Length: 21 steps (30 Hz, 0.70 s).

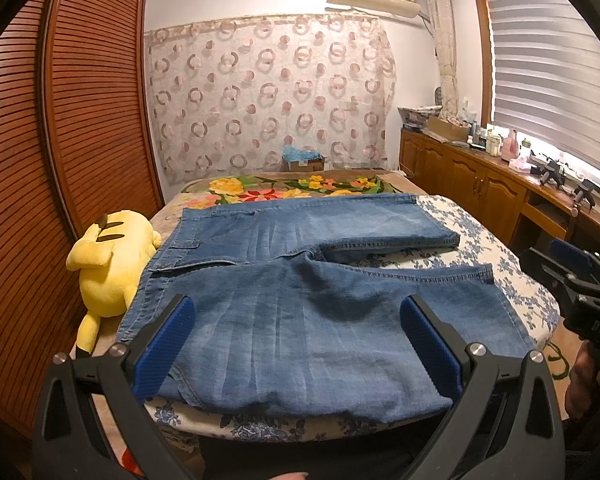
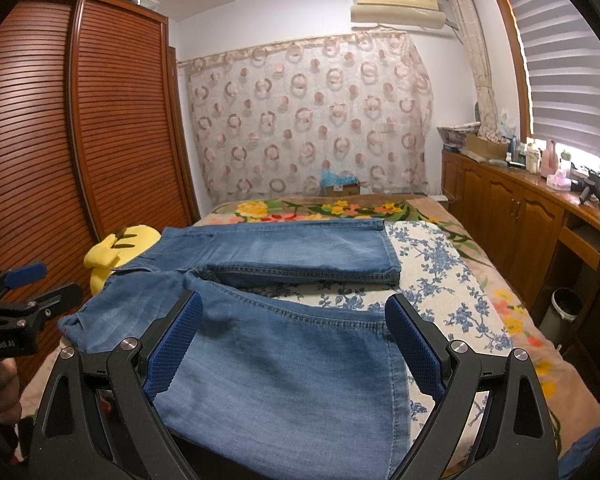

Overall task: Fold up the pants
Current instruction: 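Lower the right gripper onto the jeans leg hem while the left gripper grasps the waistband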

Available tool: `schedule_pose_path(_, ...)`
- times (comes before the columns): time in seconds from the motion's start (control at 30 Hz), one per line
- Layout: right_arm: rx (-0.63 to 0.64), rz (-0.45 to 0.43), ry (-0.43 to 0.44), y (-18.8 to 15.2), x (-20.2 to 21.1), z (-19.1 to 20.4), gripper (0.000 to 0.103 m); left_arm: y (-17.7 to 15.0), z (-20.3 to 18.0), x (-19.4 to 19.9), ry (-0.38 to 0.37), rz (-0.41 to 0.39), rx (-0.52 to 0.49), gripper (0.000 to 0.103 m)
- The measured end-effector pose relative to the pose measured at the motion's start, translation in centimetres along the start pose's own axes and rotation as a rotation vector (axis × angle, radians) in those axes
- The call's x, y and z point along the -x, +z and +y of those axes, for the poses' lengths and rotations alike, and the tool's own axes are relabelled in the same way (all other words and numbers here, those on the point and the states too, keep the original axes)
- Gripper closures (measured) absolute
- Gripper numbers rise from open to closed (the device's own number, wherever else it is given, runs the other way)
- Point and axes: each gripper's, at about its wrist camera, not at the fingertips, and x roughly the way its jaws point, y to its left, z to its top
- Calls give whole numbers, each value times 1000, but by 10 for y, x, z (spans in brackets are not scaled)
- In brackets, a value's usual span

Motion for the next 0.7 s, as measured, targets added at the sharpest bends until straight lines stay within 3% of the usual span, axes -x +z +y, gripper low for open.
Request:
schedule_pose_path(0.37,12,26,-4,-5,-9,-1,9,-17,11,-30,-28,95,-17,0)
schedule_pose_path(0.7,11,100,-5,-23,-43,-12,9,-33,36,-66,-30,171,18,0)
